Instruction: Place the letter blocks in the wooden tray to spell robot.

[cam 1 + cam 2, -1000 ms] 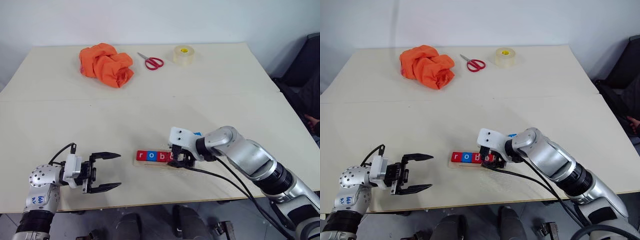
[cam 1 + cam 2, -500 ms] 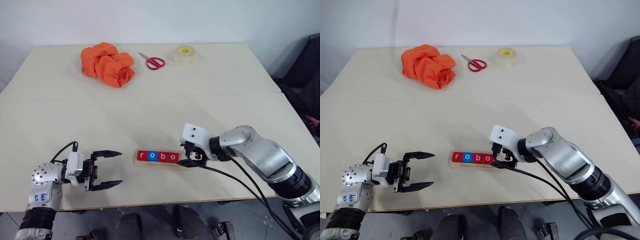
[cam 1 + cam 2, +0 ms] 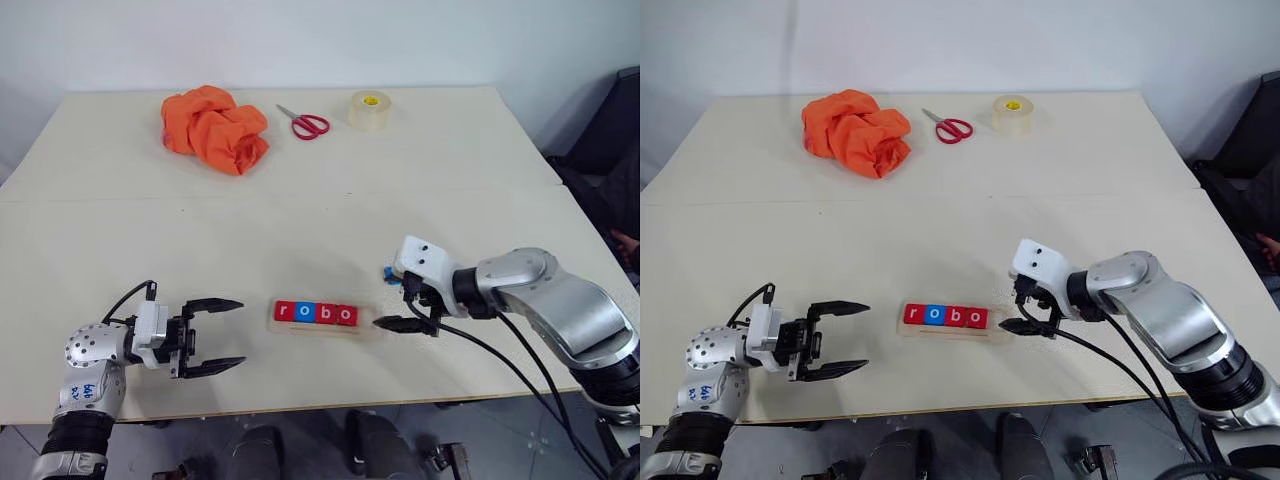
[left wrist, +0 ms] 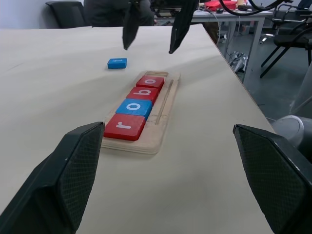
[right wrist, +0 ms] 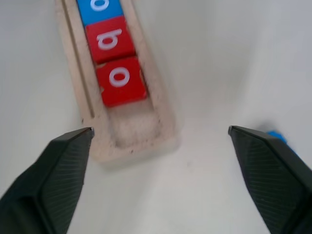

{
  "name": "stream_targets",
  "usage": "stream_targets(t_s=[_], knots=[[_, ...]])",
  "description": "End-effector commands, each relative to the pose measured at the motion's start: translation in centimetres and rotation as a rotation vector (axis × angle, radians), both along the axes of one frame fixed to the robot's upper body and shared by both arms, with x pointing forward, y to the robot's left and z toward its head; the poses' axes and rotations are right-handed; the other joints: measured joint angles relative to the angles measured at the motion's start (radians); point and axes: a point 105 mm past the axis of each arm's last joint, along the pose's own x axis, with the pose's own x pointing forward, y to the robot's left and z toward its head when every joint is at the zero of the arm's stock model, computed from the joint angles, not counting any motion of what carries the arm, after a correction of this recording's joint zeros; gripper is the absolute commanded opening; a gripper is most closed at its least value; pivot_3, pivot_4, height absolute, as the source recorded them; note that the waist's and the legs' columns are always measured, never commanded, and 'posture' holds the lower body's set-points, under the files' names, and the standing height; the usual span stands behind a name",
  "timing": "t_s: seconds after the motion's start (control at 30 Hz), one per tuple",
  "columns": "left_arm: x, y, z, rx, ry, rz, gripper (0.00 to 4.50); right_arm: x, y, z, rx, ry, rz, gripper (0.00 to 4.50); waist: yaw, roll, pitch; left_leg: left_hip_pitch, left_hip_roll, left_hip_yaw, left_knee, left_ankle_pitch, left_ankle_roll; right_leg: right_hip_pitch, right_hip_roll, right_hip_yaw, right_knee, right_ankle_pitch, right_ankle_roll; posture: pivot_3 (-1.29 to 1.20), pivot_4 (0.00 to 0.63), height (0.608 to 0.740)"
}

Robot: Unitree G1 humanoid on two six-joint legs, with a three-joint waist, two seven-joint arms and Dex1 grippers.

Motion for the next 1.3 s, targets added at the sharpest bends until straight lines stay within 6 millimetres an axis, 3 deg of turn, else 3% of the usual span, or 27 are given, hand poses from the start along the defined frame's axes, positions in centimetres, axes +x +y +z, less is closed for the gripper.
stream_targets(t_s=[0.03,0.23,0.5,0.73,1.0,1.3], knots=[[-0.5,-0.1,0.1,0.015,-0.02,-0.049,4.5,-0.8,-1.8,1.0,0.018,-0.039,-0.027,4.47,0.001,0.0,0.0,0.0,0.0,0.0,0.0,0.0,0.0,0.0,0.0,0.0,0.0,0.0,0.0,0.0,0.15,0.74],[-0.5,0.1,0.0,0.017,-0.013,-0.05,4.5,-0.6,-5.8,1.1,0.081,-0.101,-0.192,4.47,0.003,0.0,0.0,0.0,0.0,0.0,0.0,0.0,0.0,0.001,0.0,0.0,-0.001,0.0,0.001,0.0,0.15,0.74],[0.0,0.1,0.0,0.015,-0.006,-0.044,4.5,-2.7,-10.7,0.6,0.273,-0.211,-0.321,4.47,0.003,0.0,0.0,0.003,-0.001,-0.001,0.0,0.0,0.0,0.007,0.001,-0.001,-0.003,0.001,0.002,0.0,0.15,0.74],[0.7,0.1,0.4,0.014,-0.009,-0.048,4.5,-4.3,-12.5,0.1,0.314,-0.252,-0.36,4.47,0.0,0.0,0.0,0.006,-0.001,-0.001,0.001,0.0,0.0,0.009,0.001,0.0,-0.002,0.001,0.003,0.0,0.15,0.74],[1.4,-0.1,0.7,0.015,-0.022,-0.056,4.5,-3.3,-10.9,0.2,0.356,-0.25,-0.387,4.47,-0.001,0.0,0.0,0.006,-0.001,-0.001,0.001,0.0,0.0,0.009,0.001,0.001,-0.002,0.001,0.003,0.0,0.15,0.74],[0.6,-0.4,0.7,0.011,-0.027,-0.061,4.5,1.9,-5.9,-0.6,0.505,-0.295,-0.551,4.47,0.002,-0.001,-0.001,0.006,0.0,-0.001,0.001,0.0,0.0,0.008,0.001,0.0,-0.001,0.001,0.002,0.0,0.15,0.74]])
